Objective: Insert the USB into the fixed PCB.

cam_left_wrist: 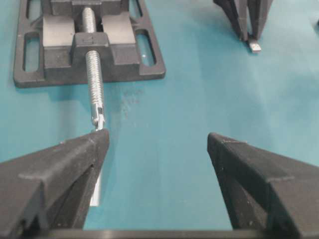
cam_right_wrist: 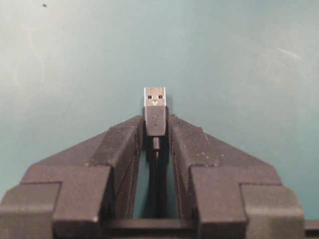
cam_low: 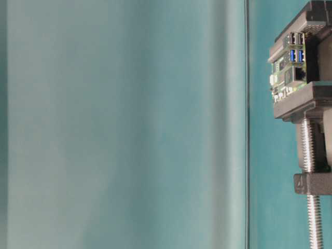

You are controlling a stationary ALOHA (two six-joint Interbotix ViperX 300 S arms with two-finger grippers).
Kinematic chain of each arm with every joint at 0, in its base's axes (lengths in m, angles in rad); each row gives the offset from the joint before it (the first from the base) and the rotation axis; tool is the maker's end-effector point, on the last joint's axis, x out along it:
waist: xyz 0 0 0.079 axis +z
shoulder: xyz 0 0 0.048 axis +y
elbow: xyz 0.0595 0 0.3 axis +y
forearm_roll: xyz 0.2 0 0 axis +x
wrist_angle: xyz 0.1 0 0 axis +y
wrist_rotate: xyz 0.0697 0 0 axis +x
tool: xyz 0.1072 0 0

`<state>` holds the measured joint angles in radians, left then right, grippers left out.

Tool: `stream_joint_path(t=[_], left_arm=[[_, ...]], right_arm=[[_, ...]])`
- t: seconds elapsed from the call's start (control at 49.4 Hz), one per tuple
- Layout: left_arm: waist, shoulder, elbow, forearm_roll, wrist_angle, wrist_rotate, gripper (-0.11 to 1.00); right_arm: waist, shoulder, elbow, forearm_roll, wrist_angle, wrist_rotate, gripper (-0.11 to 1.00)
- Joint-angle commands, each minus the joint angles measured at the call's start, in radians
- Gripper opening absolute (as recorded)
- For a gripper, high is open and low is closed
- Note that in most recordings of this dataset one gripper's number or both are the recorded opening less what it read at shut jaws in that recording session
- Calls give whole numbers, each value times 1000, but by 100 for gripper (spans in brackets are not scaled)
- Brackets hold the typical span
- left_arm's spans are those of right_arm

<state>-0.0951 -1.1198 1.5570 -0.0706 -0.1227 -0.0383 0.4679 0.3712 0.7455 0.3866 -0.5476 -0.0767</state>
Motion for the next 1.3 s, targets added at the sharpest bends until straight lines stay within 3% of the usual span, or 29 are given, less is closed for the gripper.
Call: stream_joint_path(t=[0.0, 0.182, 0.263, 0.324, 0.445, 0.648, 0.749, 0.83, 0.911, 1.053, 1.276], left_arm=[[2, 12, 2, 3, -34, -14, 96], [3, 9, 3, 3, -38, -12, 96], [2, 9, 3, 3, -38, -12, 96], [3, 9, 3, 3, -38, -12, 96], [2, 9, 3, 3, -38, -12, 96], [2, 9, 3, 3, -38, -12, 96], [3, 9, 3, 3, -38, -12, 96], [2, 9, 5, 3, -38, -12, 96], [2, 9, 3, 3, -38, -12, 96], [2, 8, 3, 2, -38, -12, 96], [3, 8, 3, 3, -38, -12, 96]], right_arm=[[-3, -14, -6, 5, 12, 2, 21], [-35, -32, -5, 18, 3, -8, 21], [-51, -48, 0, 77, -26, -23, 21], [-52, -60, 8, 161, -58, -51, 21], [-23, -83, 11, 479, -138, -201, 21], [78, -118, -48, 1065, -356, -591, 21], [123, -115, -137, 1315, -509, -795, 21], [149, -104, -206, 1437, -632, -905, 21], [164, -78, -270, 1500, -762, -945, 21], [170, -12, -365, 1585, -960, -913, 21], [166, 64, -414, 1618, -1009, -868, 21]])
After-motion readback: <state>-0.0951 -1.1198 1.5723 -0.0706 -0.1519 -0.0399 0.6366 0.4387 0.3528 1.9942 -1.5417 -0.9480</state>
